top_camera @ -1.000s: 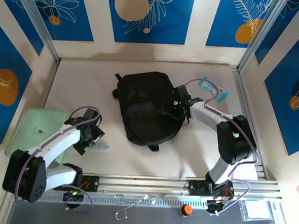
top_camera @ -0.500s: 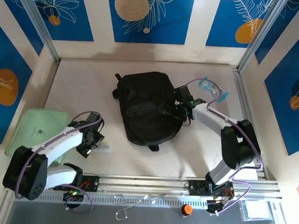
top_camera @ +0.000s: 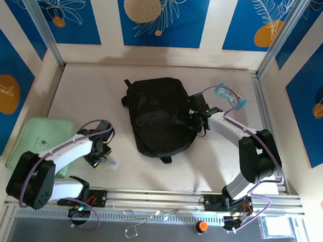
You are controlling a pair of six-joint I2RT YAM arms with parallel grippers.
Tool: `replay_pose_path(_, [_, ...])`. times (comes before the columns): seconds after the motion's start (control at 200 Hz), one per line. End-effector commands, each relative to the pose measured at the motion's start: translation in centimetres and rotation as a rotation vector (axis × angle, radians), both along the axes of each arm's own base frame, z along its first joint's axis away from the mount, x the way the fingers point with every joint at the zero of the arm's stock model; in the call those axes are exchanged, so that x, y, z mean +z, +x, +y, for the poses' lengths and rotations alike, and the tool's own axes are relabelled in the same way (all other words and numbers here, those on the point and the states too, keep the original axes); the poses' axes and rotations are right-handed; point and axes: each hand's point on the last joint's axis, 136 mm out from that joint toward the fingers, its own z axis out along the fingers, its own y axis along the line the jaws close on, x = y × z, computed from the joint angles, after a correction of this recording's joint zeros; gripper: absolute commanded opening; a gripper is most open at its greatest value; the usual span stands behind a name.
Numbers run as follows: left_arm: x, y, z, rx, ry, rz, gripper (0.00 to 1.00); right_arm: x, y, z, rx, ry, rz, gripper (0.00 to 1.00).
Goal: Pack books, pencil case, and school supplies into a backpack
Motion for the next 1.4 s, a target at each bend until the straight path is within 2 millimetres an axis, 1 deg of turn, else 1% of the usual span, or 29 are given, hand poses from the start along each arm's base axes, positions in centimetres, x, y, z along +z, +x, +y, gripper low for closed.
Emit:
replay_pose_path(0.0, [0.3, 1.9, -1.2, -0.015, -0.037, -0.072, 0.45, 0.7, -0.2, -0.2, -0.014, 0.005, -0.018, 0.84])
replay_pose_path(0.11, [1.1, 2.6, -1.4, -0.031, -0.044, -0.099, 0.38, 0.6, -0.4, -0.1, -0.015, 0.011, -0.016, 0.84])
replay_pose_path(0.2, [2.0, 3.2, -1.7, -0.054, -0.051, -0.123, 0.37, 0.5, -0.6, -0.1, -0.014, 0.019, -0.012, 0.84])
replay_pose_path(0.29, [3.5, 4.3, -2.2, -0.089, -0.058, -0.163, 0.37, 0.6, -0.8, 0.1, -0.007, 0.036, -0.013, 0.84])
replay_pose_path(0.41, [6.0, 6.5, -3.4, -0.154, -0.086, -0.236, 0.37, 1.5, -1.3, 1.2, 0.031, 0.097, -0.037, 0.84])
replay_pose_path(0.515, [8.0, 8.7, -5.3, -0.215, -0.151, -0.299, 0.37, 2.7, -2.1, 3.5, 0.109, 0.201, -0.071, 0.84])
replay_pose_path(0.645, [10.5, 11.4, -8.4, -0.283, -0.243, -0.371, 0.37, 4.7, -3.7, 7.4, 0.247, 0.347, -0.116, 0.84])
replay_pose_path(0.73, [11.9, 13.3, -10.6, -0.316, -0.313, -0.422, 0.37, 5.5, -5.0, 9.8, 0.319, 0.428, -0.122, 0.84])
replay_pose_path(0.83, [13.4, 15.5, -13.4, -0.348, -0.394, -0.476, 0.37, 6.2, -6.1, 11.9, 0.373, 0.504, -0.125, 0.84])
replay_pose_path(0.915, [14.4, 16.7, -15.5, -0.382, -0.425, -0.503, 0.37, 6.5, -6.6, 13.1, 0.400, 0.535, -0.127, 0.84])
replay_pose_path(1.005, [15.0, 17.3, -17.2, -0.417, -0.452, -0.514, 0.37, 6.5, -6.9, 13.7, 0.411, 0.541, -0.119, 0.82])
replay_pose_path(1.1, [15.0, 17.6, -18.5, -0.441, -0.476, -0.513, 0.37, 6.5, -6.8, 13.8, 0.411, 0.546, -0.117, 0.81])
replay_pose_path(1.29, [14.3, 17.5, -19.8, -0.457, -0.520, -0.491, 0.37, 6.7, -6.4, 14.2, 0.415, 0.545, -0.123, 0.79])
replay_pose_path(1.33, [14.3, 17.5, -20.0, -0.461, -0.529, -0.491, 0.37, 6.6, -6.2, 14.3, 0.414, 0.545, -0.119, 0.77])
replay_pose_path(1.395, [14.3, 17.4, -20.2, -0.467, -0.539, -0.487, 0.37, 6.7, -6.0, 14.7, 0.421, 0.556, -0.117, 0.70])
